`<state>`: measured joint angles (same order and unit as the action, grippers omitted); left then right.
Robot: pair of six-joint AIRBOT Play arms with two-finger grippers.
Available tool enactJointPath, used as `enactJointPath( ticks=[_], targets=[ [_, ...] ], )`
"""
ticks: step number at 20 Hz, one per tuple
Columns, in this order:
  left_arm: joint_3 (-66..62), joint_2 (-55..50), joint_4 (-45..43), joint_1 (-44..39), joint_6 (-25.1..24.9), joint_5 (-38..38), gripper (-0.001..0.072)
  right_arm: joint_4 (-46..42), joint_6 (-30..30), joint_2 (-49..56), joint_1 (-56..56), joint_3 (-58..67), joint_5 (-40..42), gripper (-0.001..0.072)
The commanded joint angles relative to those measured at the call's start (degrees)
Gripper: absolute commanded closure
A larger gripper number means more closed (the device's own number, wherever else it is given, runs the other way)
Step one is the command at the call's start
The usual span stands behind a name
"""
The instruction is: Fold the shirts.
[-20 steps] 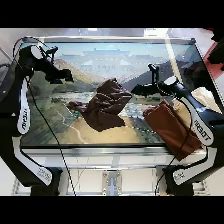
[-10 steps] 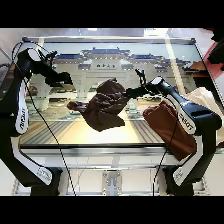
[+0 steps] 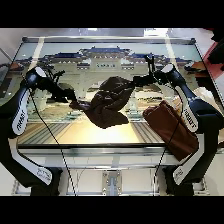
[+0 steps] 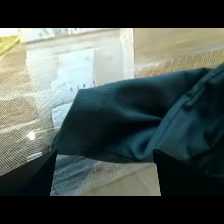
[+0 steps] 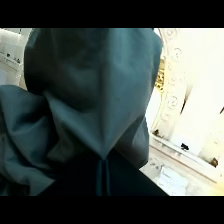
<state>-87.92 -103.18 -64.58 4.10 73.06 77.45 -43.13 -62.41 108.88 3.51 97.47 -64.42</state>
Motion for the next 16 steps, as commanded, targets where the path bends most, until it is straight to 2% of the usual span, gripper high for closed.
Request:
enactJointPath(
  ticks=[1, 10, 11, 12, 13, 16],
  targets=[
    [1.8, 0.1, -0.1, 0.1, 1.1, -6.3, -0.0003, -0.5, -0.8, 0.0, -0.2, 1.8, -3.7, 0.0683],
    [1.8, -3.4, 1.8, 0.1, 0.7, -5.7, 0.0018, -0.1, -0.8, 0.0, 0.5, 1.8, -3.7, 0.0683],
    [1.8, -3.4, 3.0, 0.1, 0.6, -5.4, 0.0175, -0.1, -0.8, 0.0, 0.5, 1.8, -3.7, 0.0683],
    [1.8, -3.4, 5.6, 0.1, 0.6, -4.8, 0.0516, 0.0, -0.8, 0.0, 0.5, 1.8, -3.8, 0.0683],
    [1.7, -3.4, 9.3, 0.1, -0.5, -3.8, 0.0685, 0.3, -0.8, 0.0, 0.5, 1.8, -4.0, 0.0683],
    [-1.1, -3.0, 24.0, 0.3, -8.3, 2.1, 0.0690, -0.2, -0.8, -2.0, 0.1, 1.8, -5.4, 0.0684]
  ],
)
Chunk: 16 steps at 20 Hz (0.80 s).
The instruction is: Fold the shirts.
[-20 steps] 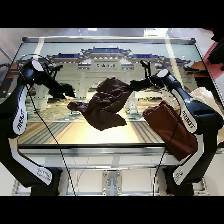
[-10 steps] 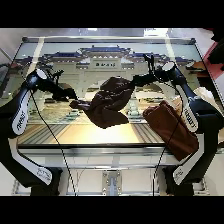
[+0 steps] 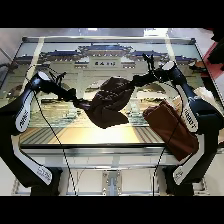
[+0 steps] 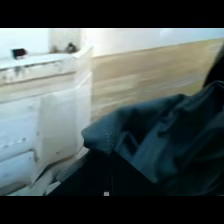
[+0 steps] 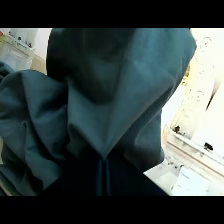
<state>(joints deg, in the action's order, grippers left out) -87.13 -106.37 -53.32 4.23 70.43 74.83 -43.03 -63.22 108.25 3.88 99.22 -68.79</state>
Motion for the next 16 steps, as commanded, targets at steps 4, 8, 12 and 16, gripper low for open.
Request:
enactJointPath(
  ticks=[4, 8, 12, 16],
  targets=[
    [-12.6, 5.8, 34.0, 2.0, -10.6, 13.2, 0.0691, -8.3, -2.7, -13.0, -1.9, 0.5, -3.5, 0.0684],
    [-22.7, 18.8, 44.0, 5.3, -14.8, 14.0, 0.0691, -19.8, -9.5, -31.0, -2.1, 3.1, -9.8, 0.0684],
    [-26.0, 34.9, 37.4, 9.3, -16.1, 9.6, 0.0691, -22.8, -12.5, -49.2, -2.1, 5.2, -9.4, 0.0685],
    [-26.0, 49.2, 10.6, 9.4, -7.6, -5.9, 0.0692, -22.1, -15.3, -58.9, -2.1, 5.5, -8.2, 0.0686]
  ],
)
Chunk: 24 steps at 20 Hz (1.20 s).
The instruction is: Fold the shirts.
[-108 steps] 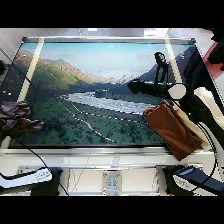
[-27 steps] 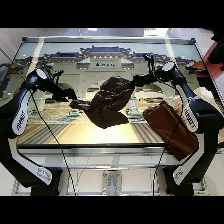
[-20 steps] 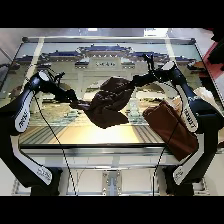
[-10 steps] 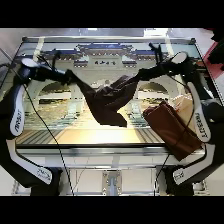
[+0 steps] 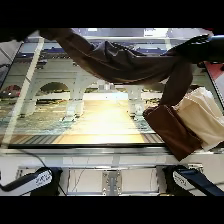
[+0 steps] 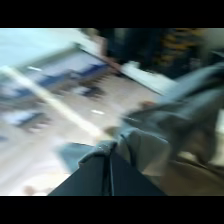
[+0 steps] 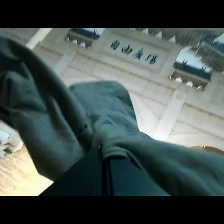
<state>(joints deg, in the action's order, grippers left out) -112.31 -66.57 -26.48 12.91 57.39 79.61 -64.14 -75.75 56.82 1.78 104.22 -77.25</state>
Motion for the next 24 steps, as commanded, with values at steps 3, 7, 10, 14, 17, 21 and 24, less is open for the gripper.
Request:
enactJointPath(
  ticks=[3, 7, 10, 14, 17, 21, 24],
  targets=[
    [-0.8, 12.2, -27.8, 0.7, 9.3, -16.0, 0.0693, 4.4, -2.9, -6.0, 0.0, -0.6, -2.3, 0.0686],
    [2.2, 3.8, -31.6, 0.5, 13.6, -9.4, 0.0693, 11.7, -1.7, 1.7, 1.0, -9.4, -1.6, 0.0685],
    [7.0, -7.0, -33.2, -1.2, 14.9, -7.3, 0.0693, 11.4, 1.9, 10.6, 5.8, -17.0, 4.1, 0.0685],
    [10.2, -24.3, -42.9, -8.7, 16.1, -15.5, 0.0691, 10.2, 3.6, 26.8, 11.7, -22.8, 21.3, 0.0672],
    [10.1, -33.0, -41.4, -11.9, 18.2, -27.5, 0.0529, 11.3, 3.5, 35.9, 11.8, -22.9, 31.4, 0.0380],
    [5.2, -33.4, -39.5, -11.7, 18.8, -39.9, 0.0000, 8.3, 3.5, 35.4, 7.6, -21.3, 35.6, 0.0380],
    [-4.0, -31.9, -39.5, -10.2, 18.4, -33.5, 0.0003, 2.8, 1.1, 32.5, 1.7, -20.1, 24.0, 0.0396]
  ],
)
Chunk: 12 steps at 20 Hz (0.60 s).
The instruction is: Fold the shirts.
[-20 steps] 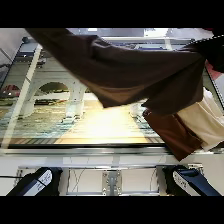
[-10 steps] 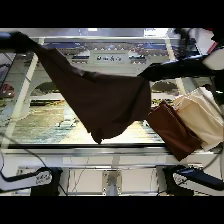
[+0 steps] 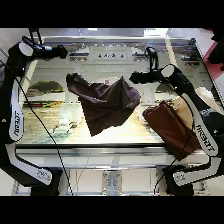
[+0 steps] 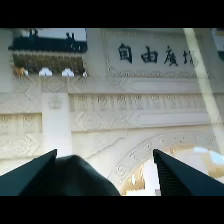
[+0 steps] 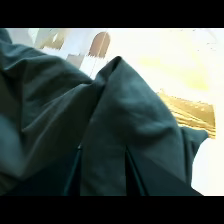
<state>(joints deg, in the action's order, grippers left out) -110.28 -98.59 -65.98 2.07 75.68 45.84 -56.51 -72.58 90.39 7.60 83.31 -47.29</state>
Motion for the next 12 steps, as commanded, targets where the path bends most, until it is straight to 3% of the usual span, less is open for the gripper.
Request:
enactJointPath(
  ticks=[1, 3, 5, 6, 7, 8, 10, 12],
  targets=[
    [-6.4, 2.0, 0.0, 1.2, -0.9, 0.5, 0.0004, -9.2, -3.1, -1.7, -5.5, 0.8, -10.6, 0.0400],
    [-6.4, 6.4, -0.1, 2.6, -3.8, 3.0, 0.0005, -15.5, -5.1, -2.1, -6.7, -0.6, -19.2, 0.0398],
    [-6.3, 9.9, -0.1, 4.9, -6.5, 9.5, 0.0027, -13.6, -4.5, -2.1, -6.2, -5.3, -23.2, 0.0397],
    [-5.7, 11.2, -0.1, 6.4, -6.8, 13.4, 0.0140, -11.8, -3.6, -2.1, -5.6, -8.5, -22.8, 0.0398],
    [-4.7, 12.2, -0.1, 7.8, -7.1, 16.6, 0.0197, -10.6, -3.7, -2.1, -4.9, -11.3, -20.9, 0.0397],
    [-3.5, 13.0, 0.3, 9.4, -7.0, 19.9, 0.0201, -9.1, -3.7, -2.1, -4.2, -13.9, -18.8, 0.0390],
    [-2.6, 13.3, 3.1, 11.5, -7.1, 26.0, 0.0201, -3.9, -3.7, -2.1, -3.7, -18.8, -13.6, 0.0341],
    [-2.6, 13.4, 5.6, 11.7, -7.2, 27.9, 0.0201, 7.7, -2.3, -2.1, -3.7, -22.4, -8.1, 0.0150]
  ],
)
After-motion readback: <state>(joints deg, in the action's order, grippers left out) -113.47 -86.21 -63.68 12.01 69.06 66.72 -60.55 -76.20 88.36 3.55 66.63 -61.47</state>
